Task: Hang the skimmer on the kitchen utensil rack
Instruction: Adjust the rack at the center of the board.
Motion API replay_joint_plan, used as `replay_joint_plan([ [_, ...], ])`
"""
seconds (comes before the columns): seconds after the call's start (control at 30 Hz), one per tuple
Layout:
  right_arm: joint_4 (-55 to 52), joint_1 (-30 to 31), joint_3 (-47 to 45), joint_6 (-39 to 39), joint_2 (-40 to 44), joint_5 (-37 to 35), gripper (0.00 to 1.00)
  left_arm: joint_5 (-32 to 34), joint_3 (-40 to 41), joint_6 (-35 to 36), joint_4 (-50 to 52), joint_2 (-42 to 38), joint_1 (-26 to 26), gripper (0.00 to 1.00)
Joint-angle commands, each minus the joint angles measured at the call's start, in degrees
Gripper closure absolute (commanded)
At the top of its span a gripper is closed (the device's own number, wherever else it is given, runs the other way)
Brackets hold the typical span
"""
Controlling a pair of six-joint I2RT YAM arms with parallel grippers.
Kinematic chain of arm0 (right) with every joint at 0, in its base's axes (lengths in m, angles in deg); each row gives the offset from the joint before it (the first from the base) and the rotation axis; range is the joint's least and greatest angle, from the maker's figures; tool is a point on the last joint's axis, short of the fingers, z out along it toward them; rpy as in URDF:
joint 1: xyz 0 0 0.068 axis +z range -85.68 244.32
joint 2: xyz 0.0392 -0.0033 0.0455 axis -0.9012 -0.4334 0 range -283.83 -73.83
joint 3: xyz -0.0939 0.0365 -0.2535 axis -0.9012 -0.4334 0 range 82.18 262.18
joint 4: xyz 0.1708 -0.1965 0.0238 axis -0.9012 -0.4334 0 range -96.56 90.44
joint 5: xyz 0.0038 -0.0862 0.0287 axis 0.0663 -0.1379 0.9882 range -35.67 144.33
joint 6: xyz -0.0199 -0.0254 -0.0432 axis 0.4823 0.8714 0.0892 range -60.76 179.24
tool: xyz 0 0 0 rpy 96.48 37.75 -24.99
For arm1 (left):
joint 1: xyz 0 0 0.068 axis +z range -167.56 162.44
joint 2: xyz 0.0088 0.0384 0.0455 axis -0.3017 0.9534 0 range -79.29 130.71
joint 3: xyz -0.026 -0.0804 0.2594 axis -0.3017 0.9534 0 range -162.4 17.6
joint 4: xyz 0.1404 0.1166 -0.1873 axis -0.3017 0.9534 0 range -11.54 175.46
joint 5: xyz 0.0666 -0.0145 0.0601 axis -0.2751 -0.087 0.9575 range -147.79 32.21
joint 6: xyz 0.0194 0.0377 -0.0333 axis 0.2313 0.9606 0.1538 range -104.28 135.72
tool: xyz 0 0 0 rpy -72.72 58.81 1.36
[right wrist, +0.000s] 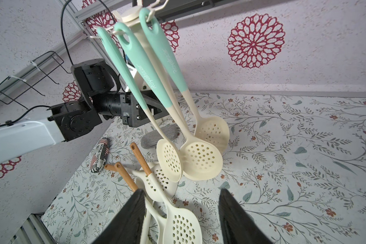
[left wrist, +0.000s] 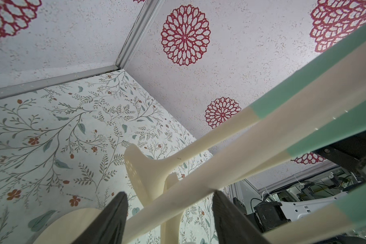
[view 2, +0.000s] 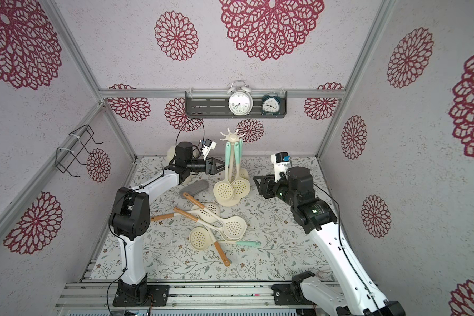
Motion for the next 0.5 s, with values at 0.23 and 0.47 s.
replay_joint_plan([
  [0.23,1.7,-0.6,-1.1,-0.3,1.0,1.6,0.42,-0.4,4.7,-0.8,-4.8,-2.4,-0.1,0.33],
  [0.47,1.1,-0.7,-1.4,-0.3,1.5,1.6,0.43,-0.3,0.0,-1.7,-4.5,0.8,-0.4,0.34],
])
